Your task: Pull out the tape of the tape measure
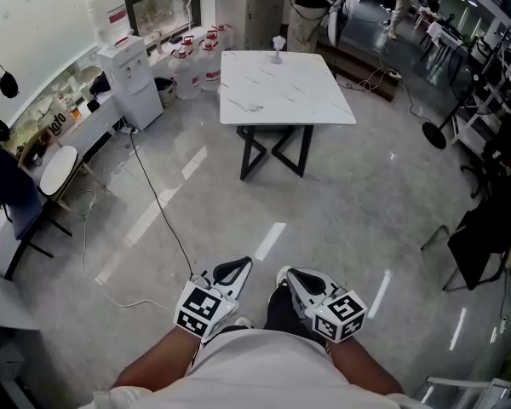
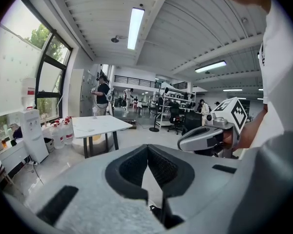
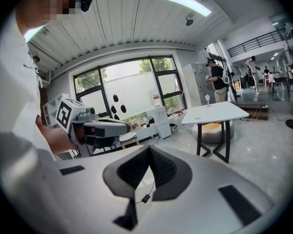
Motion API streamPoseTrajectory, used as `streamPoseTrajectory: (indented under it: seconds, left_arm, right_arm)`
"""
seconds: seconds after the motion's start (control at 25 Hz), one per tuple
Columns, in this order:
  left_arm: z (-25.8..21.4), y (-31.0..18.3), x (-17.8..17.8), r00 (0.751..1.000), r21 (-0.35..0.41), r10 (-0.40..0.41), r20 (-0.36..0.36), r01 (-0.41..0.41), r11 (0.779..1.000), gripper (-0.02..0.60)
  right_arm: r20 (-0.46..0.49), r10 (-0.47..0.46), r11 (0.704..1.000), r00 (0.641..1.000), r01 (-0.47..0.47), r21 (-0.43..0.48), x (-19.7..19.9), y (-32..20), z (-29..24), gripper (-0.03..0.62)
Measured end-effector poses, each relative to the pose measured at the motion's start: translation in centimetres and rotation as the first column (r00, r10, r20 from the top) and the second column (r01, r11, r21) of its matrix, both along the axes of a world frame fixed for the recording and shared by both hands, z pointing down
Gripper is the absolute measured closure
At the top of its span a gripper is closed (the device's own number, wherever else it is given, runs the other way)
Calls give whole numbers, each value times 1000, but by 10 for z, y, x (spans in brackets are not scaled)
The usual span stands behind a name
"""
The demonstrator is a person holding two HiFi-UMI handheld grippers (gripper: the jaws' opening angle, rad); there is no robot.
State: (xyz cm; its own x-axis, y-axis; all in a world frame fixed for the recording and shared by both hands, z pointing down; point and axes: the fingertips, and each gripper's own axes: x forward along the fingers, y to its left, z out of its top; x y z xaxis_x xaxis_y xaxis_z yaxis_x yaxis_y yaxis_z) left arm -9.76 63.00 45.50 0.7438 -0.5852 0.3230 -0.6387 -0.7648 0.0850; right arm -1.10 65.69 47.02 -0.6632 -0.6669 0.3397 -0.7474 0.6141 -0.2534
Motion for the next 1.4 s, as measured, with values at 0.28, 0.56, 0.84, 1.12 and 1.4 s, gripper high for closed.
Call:
streamPoseTrajectory:
  seconds: [0.28,0.56,0.84,1.12,1.4]
  left_arm:
    - [7,-48,16,1000,-12,-2,13,2,1000,574]
    - [-6,-137,40,999,20,-33,21,32,999,574]
    - [-21,-218,76,997,49,-77,25,75,996,574]
    - [-18,-283,104,992,38,-116,44,114,993,574]
    - [-11,-321,122,987,28,-144,74,143,989,574]
  right_arm:
    - [17,-2,1000,1000,2,-9,15,-53,8,588]
    - [24,-33,999,999,32,18,40,-144,-6,588]
    - [19,-65,997,998,64,44,81,-232,-17,588]
    - [35,-118,993,992,116,33,104,-301,-14,588]
    - [55,-148,989,988,146,36,121,-340,-13,589]
